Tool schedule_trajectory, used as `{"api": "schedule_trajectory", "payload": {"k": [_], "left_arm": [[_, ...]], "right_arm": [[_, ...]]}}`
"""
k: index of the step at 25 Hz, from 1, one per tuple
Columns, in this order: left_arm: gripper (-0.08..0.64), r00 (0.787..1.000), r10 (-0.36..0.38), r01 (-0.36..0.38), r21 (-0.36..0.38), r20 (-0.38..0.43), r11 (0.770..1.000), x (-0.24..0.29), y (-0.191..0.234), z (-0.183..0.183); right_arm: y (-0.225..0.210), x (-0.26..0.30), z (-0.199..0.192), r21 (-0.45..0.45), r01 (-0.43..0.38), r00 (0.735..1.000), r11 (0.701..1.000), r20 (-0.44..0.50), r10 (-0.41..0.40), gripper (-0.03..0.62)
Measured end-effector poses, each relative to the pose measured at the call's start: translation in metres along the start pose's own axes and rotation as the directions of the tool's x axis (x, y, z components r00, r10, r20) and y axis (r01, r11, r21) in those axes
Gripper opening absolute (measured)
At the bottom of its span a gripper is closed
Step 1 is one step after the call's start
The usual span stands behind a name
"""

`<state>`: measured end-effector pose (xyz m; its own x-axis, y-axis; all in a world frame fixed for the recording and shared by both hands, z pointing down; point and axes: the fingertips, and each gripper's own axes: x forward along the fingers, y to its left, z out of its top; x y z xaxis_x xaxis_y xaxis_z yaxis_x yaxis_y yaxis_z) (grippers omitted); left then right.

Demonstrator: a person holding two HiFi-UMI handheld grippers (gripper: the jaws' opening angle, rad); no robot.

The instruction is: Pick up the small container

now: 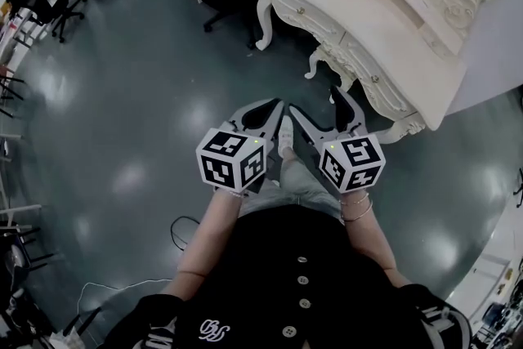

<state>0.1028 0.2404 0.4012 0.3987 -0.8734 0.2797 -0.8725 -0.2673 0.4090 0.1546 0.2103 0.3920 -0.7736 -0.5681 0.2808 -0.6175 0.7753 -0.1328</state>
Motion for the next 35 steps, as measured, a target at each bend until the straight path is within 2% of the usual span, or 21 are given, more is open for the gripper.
{"api": "schedule_trajectory", "payload": {"k": [15, 24, 35], "left_arm": [[0.011, 1.0, 0.024, -0.024, -0.038, 0.003, 0.999, 0.064, 0.072, 0.05], [0.012, 0.997, 0.073, -0.072, -0.048, 0.022, 0.996, 0.119, 0.131, 0.1], [0.011, 0.995, 0.082, -0.079, -0.06, 0.049, 0.995, 0.192, 0.168, 0.145]], "right_arm": [[-0.046, 0.104, 0.032, 0.035, -0.083, 0.996, 0.996, -0.014, 0.083, 0.403], [-0.093, 0.181, 0.071, 0.043, -0.118, 0.993, 0.992, 0.009, 0.118, 0.403], [-0.155, 0.246, 0.105, 0.044, -0.133, 0.991, 0.99, 0.03, 0.131, 0.394]]}}
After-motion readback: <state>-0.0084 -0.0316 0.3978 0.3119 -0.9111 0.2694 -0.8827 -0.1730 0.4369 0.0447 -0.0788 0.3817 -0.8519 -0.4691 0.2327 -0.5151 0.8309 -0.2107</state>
